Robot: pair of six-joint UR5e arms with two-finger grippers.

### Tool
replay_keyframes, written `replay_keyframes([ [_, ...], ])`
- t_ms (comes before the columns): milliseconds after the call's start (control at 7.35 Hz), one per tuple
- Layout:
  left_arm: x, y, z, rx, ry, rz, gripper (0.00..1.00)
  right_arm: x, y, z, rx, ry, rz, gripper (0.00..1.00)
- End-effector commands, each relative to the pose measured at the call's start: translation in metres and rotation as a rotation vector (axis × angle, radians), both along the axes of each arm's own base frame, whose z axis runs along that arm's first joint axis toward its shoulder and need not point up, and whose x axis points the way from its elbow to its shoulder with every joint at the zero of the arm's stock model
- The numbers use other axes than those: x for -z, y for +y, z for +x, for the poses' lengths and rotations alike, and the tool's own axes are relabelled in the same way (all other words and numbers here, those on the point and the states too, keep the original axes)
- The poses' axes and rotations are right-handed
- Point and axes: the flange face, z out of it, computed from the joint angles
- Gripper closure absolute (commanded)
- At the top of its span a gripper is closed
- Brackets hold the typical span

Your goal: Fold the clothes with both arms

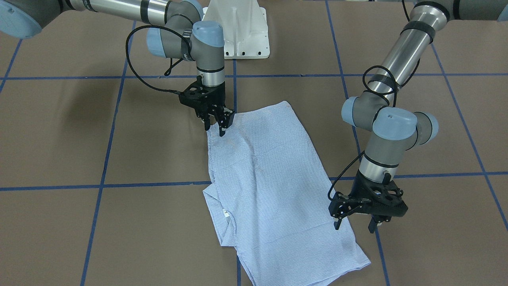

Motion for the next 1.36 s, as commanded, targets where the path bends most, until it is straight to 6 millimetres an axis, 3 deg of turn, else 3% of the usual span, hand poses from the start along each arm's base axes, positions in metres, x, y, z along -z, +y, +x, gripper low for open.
replay_keyframes([
  [0, 0.000, 0.000, 0.000, 0.000, 0.001, -0.001, 0.00, 0.000, 0.000, 0.000, 0.006, 0.014, 0.000, 0.45],
  [408, 0.000, 0.006, 0.009, -0.008, 0.010, -0.006, 0.00, 0.009, 0.006, 0.014, 0.050, 0.073, 0.014, 0.36],
  [544, 0.000, 0.006, 0.009, -0.008, 0.011, -0.006, 0.00, 0.001, 0.010, 0.012, 0.055, 0.085, 0.012, 0.35],
  [1224, -0.001, 0.006, 0.009, -0.008, 0.009, -0.006, 0.00, -0.002, 0.010, 0.002, 0.056, 0.092, 0.013, 0.39],
])
